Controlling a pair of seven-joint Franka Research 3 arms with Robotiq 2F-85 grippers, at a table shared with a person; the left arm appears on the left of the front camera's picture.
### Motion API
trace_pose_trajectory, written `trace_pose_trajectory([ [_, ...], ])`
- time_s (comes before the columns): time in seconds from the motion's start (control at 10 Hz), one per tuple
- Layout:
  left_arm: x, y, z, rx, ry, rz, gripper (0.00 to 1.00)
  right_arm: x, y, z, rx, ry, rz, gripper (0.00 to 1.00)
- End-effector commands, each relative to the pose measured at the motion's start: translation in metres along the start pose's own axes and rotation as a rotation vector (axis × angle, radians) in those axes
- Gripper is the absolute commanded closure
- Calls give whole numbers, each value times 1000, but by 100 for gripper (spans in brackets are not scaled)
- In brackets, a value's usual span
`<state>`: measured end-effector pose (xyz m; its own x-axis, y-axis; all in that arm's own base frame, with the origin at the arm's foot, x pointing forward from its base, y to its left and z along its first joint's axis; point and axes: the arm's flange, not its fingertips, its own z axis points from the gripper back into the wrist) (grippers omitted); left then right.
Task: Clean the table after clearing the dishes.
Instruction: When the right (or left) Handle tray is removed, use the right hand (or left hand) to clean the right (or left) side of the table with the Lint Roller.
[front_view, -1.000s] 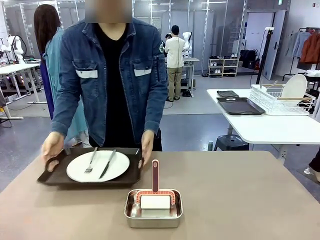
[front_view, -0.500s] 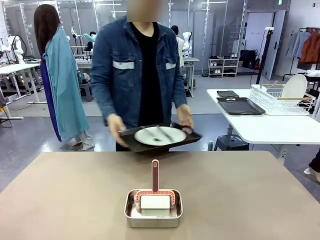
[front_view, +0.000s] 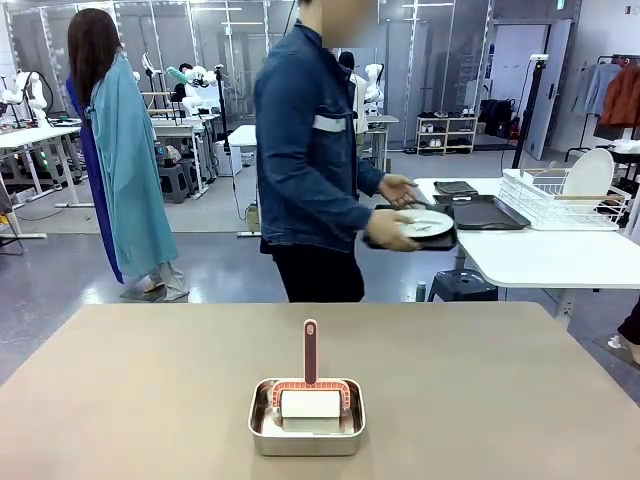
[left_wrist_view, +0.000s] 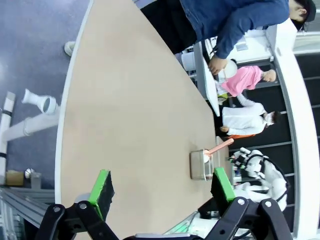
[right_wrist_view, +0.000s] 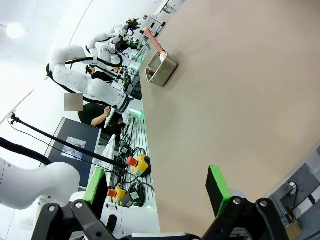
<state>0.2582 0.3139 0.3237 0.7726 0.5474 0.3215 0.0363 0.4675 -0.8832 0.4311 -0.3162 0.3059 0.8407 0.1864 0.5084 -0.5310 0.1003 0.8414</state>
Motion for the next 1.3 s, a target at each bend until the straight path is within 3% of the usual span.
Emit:
trace_pose_trajectory([
  [0.0,9,-63,-25,120,-11,-104,0,-3,7,-6,-12,2,2,0],
  [0.3,39,-184,-62,205,34,-329,0,-3,7,-6,-12,2,2,0],
  [0.5,45,-267,-110,229,89,-453,0,-3,7,-6,-12,2,2,0],
  [0.6,40,-308,-140,184,99,-511,0,-3,7,-6,-12,2,2,0],
  [0.9,18,-433,-231,398,300,-940,0,-3,7,-6,-12,2,2,0],
  [1.2,-30,-536,-326,289,517,-1296,0,-3,7,-6,-12,2,2,0],
])
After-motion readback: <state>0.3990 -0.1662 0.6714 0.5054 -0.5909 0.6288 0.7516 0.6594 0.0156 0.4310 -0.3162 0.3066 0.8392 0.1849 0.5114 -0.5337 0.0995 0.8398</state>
